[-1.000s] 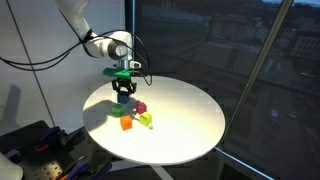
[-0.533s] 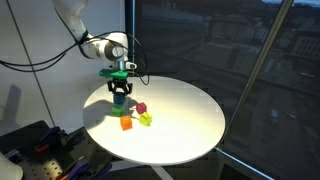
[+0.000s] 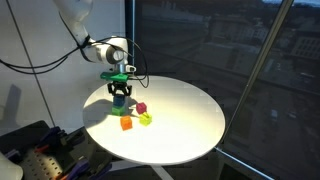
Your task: Remove the blue block from the mulberry pink block and put it on top of the green block top
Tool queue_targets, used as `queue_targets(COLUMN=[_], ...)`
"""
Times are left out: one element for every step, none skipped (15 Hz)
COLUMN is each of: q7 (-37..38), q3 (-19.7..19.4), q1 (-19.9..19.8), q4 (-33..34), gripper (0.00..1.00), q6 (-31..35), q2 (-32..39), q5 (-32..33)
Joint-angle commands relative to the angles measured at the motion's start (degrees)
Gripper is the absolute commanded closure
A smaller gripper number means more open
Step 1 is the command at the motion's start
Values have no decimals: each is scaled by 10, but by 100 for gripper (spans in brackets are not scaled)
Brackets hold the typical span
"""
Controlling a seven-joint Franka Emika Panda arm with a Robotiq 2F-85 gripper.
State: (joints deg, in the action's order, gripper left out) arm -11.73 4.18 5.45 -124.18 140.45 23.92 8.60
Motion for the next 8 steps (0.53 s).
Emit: queue_targets(q7=[13,14,15,15,15,14,13,13], q3=[-1,-1,-1,-1,-1,-1,-1,-1], q1=[7,8,9,10,11,12,12,12], q4=[32,37,42,46,49,51,54,56], gripper=[73,73,73,73,73,73,73,73], q6=[1,1,1,0,1,1,0,0], q2=[27,32,37,42,45,49,51,53], q5=[13,13,13,13,13,13,12,12])
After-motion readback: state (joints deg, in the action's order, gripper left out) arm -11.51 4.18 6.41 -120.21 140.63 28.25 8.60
